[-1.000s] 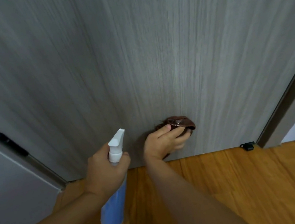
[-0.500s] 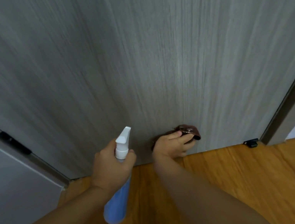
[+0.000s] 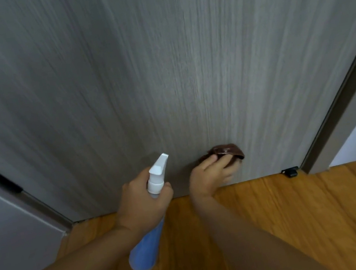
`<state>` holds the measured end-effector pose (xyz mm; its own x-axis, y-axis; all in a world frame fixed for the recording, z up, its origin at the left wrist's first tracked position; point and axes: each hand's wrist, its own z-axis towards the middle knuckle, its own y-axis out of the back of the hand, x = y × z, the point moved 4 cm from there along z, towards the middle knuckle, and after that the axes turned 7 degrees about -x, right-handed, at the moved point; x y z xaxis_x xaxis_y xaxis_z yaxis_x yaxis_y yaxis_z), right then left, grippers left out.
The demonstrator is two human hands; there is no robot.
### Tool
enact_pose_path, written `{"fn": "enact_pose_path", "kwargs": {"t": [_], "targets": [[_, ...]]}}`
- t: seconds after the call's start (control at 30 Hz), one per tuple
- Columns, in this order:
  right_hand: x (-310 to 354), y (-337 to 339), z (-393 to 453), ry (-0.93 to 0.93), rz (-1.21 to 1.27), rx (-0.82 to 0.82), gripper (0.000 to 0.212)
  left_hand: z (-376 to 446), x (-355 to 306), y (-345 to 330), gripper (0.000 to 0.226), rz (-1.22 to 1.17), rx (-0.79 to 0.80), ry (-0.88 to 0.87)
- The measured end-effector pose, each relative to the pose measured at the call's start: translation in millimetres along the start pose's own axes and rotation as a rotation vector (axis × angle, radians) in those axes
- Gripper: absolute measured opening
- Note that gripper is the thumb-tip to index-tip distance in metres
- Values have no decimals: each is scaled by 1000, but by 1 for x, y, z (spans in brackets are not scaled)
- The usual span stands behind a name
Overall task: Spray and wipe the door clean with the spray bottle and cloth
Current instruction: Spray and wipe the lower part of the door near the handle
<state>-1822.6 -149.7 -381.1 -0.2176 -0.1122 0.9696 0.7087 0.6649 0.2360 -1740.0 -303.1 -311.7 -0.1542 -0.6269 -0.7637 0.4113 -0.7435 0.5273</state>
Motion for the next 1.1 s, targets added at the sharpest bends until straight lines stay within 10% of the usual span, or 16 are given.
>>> {"fn": "enact_pose_path", "kwargs": {"t": [0.27,1.1], "targets": [[-29,6,14,504,-98,102,56,12,-14,-20,16,31,-57,11],[-61,180,180,231,264,-332,55,19,-138,-227,23,4,323,-71]]}}
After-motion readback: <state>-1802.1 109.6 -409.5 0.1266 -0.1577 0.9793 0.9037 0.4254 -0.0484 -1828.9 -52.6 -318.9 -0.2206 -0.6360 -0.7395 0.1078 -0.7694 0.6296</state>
